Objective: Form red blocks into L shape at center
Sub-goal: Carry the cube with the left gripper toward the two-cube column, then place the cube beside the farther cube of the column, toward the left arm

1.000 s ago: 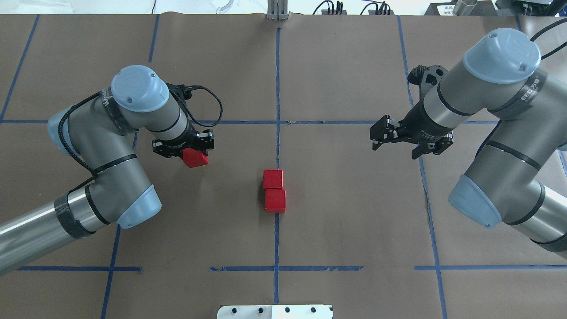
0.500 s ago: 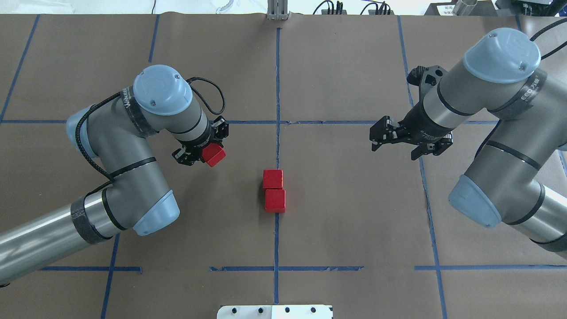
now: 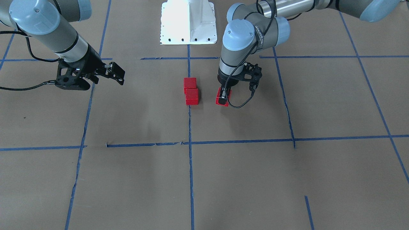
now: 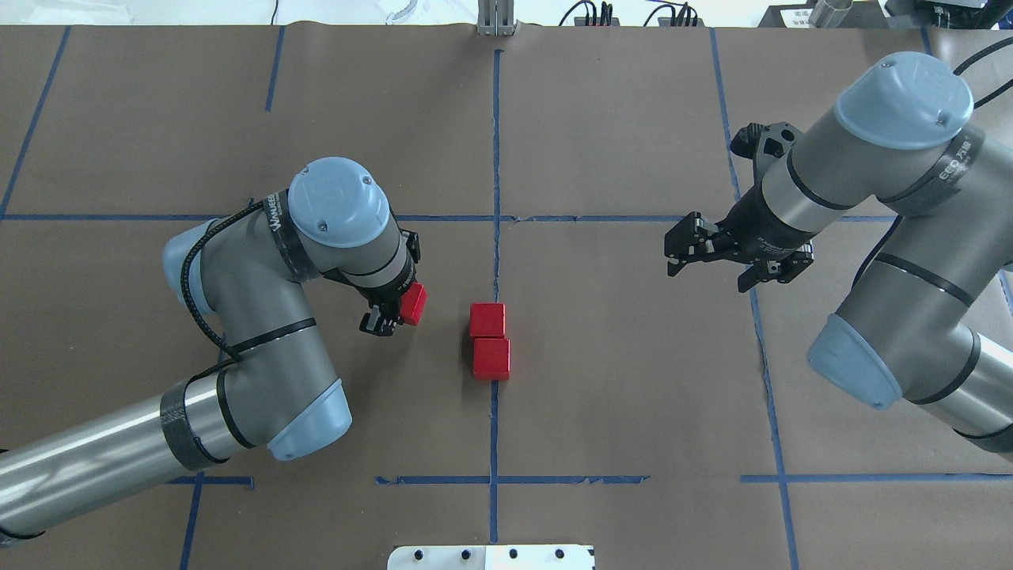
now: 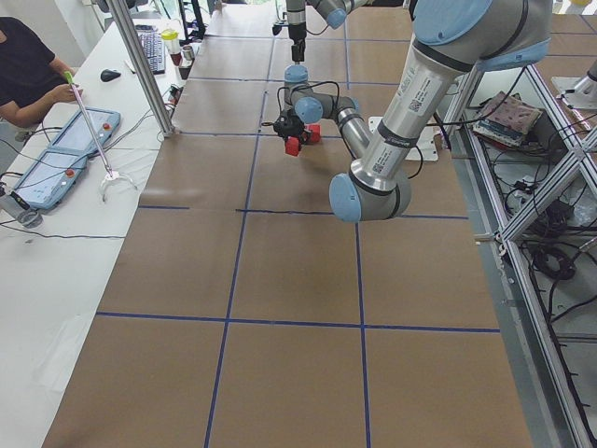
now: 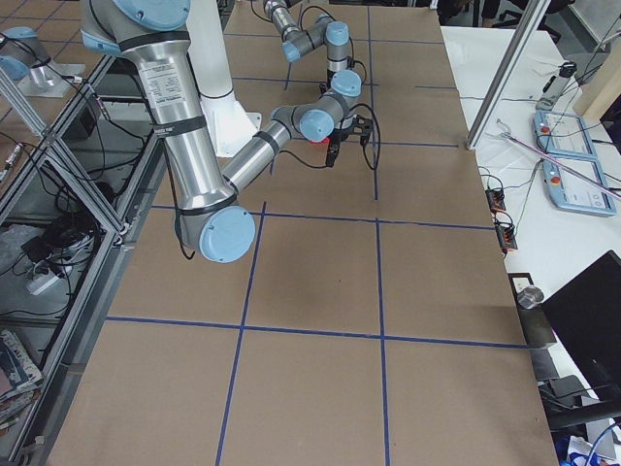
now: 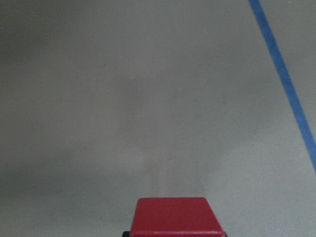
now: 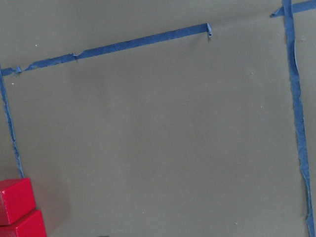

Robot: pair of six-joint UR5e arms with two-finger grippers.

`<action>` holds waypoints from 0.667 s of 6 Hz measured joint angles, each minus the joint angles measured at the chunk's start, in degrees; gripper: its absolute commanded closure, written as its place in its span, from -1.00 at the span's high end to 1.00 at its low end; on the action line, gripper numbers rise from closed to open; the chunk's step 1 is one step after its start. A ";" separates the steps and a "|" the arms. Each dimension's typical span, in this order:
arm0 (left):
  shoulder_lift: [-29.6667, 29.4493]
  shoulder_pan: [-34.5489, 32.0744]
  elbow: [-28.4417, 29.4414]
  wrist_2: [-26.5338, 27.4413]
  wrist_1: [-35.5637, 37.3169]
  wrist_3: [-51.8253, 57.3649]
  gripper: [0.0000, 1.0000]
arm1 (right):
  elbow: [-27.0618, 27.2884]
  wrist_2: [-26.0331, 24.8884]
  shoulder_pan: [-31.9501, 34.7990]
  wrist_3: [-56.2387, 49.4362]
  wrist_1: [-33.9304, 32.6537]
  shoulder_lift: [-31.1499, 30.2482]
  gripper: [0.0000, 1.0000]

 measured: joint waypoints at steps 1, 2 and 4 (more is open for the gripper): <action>-0.61 0.72 0.72 0.31 0.37 -4.25 -0.96 | 0.50 0.07 0.03 0.10 -0.03 -0.10 1.00; -1.60 1.19 1.85 0.45 0.47 -7.84 -0.96 | 0.72 0.10 0.02 0.14 -0.07 -0.21 1.00; -5.73 1.83 6.71 0.59 0.24 -12.83 -0.96 | 0.89 0.11 -0.03 0.24 -0.03 -0.38 1.00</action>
